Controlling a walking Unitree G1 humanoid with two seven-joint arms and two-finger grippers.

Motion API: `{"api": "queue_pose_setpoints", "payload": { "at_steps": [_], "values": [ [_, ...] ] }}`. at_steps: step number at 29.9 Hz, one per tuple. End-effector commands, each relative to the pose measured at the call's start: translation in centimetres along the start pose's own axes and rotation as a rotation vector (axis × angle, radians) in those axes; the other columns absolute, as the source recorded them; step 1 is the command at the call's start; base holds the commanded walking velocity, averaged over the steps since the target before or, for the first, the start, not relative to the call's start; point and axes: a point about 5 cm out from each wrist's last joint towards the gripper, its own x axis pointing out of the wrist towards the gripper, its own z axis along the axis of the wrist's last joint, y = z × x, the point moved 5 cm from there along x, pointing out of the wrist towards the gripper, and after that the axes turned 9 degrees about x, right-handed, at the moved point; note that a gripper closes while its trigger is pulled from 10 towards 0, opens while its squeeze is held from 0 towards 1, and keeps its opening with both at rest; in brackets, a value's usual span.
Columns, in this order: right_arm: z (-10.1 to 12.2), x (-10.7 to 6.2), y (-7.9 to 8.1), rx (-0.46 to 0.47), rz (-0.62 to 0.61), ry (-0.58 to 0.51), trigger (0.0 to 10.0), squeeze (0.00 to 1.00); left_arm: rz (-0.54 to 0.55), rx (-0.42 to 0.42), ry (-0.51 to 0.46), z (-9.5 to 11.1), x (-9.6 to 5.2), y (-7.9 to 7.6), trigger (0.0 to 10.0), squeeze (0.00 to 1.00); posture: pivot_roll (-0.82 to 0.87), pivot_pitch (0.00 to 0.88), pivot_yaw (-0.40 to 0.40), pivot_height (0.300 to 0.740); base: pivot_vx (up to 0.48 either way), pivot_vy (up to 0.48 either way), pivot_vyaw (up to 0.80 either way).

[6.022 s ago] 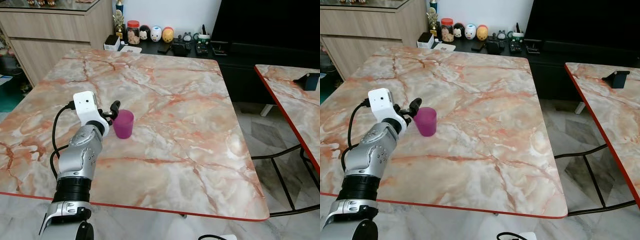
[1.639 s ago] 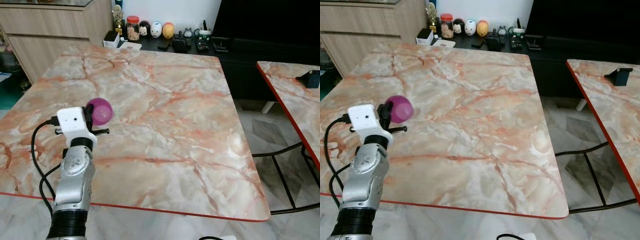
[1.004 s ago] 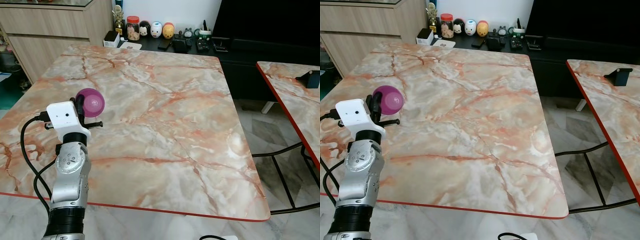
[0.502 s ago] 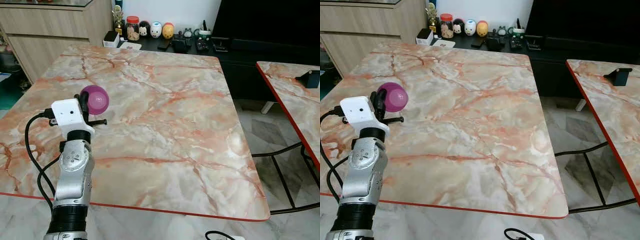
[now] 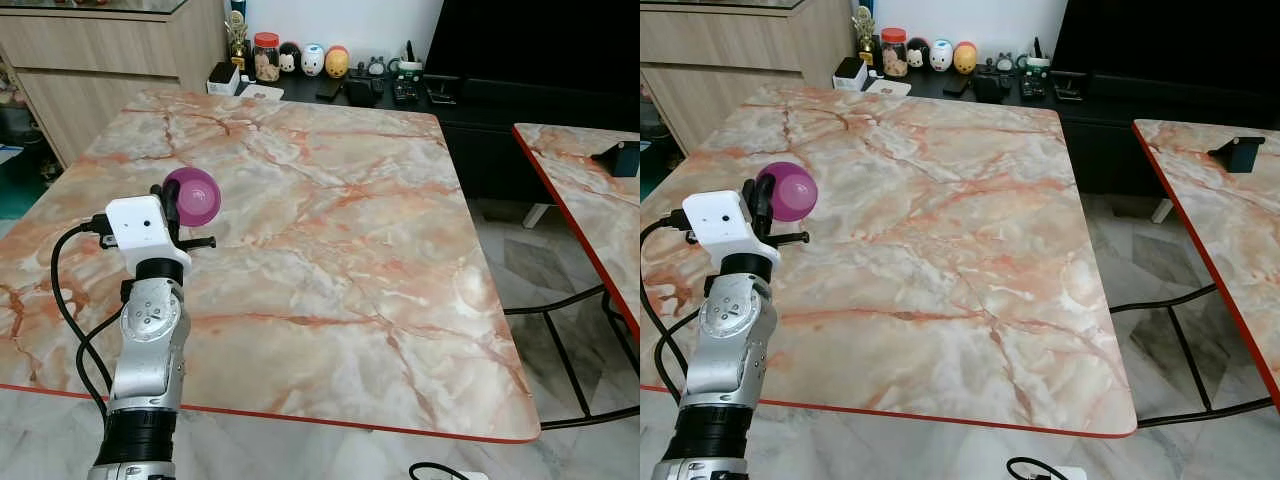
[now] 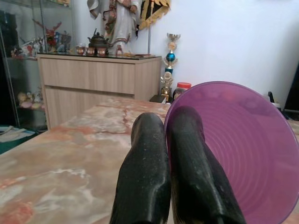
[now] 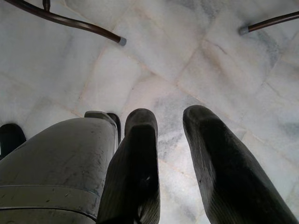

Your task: Setting the table

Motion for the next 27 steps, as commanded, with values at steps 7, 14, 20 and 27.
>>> {"api": "queue_pose_setpoints", "payload": {
  "at_steps": [7, 14, 20, 27],
  "values": [
    [-0.4, -0.05, -0.4, -0.008, -0.007, 0.024, 10.0, 0.0, -0.01, 0.003, -0.013, 0.27, 0.28, -0.51, 10.0, 0.0, 0.08, 0.0, -0.079, 0.74, 0.0, -0.292, -0.53],
    [-0.23, -0.03, -0.31, -0.015, 0.002, 0.016, 10.0, 0.0, 0.005, 0.005, -0.012, 0.25, 0.38, -0.32, 10.0, 0.0, 0.08, 0.0, -0.081, 0.74, 0.0, -0.292, 0.0],
    [-0.18, -0.02, -0.23, -0.014, 0.007, 0.013, 10.0, 0.0, 0.008, 0.002, -0.01, 0.19, 0.42, -0.3, 10.0, 0.0, 0.08, 0.0, -0.08, 0.74, 0.0, -0.292, 0.0],
    [-0.14, 0.0, -0.11, -0.053, 0.017, 0.014, 10.0, 0.0, 0.005, -0.01, -0.005, 0.09, 0.44, -0.45, 10.0, 0.0, 0.08, 0.0, -0.077, 0.74, 0.0, -0.36, 0.08]
  ]
}}
